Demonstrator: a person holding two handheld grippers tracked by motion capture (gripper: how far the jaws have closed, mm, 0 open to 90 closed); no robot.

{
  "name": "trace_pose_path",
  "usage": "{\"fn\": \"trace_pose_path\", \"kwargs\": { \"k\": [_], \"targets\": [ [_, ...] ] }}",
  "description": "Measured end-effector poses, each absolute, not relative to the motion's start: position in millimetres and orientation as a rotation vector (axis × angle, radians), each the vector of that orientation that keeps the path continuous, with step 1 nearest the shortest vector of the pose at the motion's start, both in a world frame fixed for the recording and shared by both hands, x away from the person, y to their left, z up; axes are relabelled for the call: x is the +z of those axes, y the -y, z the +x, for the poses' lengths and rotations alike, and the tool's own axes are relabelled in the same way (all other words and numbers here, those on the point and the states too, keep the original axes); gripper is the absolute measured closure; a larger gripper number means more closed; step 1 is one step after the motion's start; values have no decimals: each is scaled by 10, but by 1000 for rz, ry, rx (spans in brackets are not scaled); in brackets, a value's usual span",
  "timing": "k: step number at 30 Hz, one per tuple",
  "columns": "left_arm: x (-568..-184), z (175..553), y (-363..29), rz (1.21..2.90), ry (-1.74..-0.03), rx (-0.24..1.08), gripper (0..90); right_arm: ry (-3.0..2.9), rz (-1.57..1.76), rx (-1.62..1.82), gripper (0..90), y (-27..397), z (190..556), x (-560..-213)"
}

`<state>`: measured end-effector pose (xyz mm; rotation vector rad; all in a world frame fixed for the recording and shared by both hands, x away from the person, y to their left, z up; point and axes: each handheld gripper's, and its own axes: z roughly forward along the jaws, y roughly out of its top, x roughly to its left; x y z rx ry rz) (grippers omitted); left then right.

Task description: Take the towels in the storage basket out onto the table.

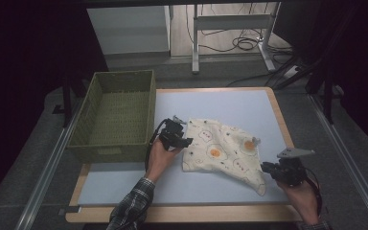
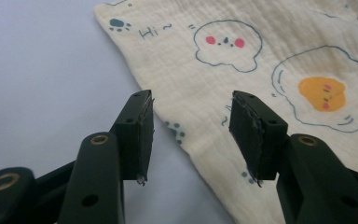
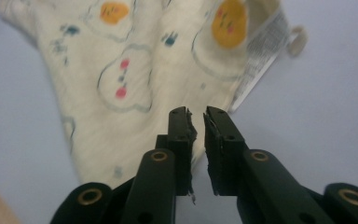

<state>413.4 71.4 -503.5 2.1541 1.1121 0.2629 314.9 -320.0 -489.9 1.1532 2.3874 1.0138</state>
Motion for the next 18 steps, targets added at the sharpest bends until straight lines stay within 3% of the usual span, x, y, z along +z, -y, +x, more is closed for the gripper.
{"fn": "trace_pose_path", "kwargs": {
  "k": [18],
  "targets": [
    [-5120, 4364, -689, 2131, -1135, 304, 504, -2348, 1110, 1008, 767, 2740, 4198, -4602]
  ]
}}
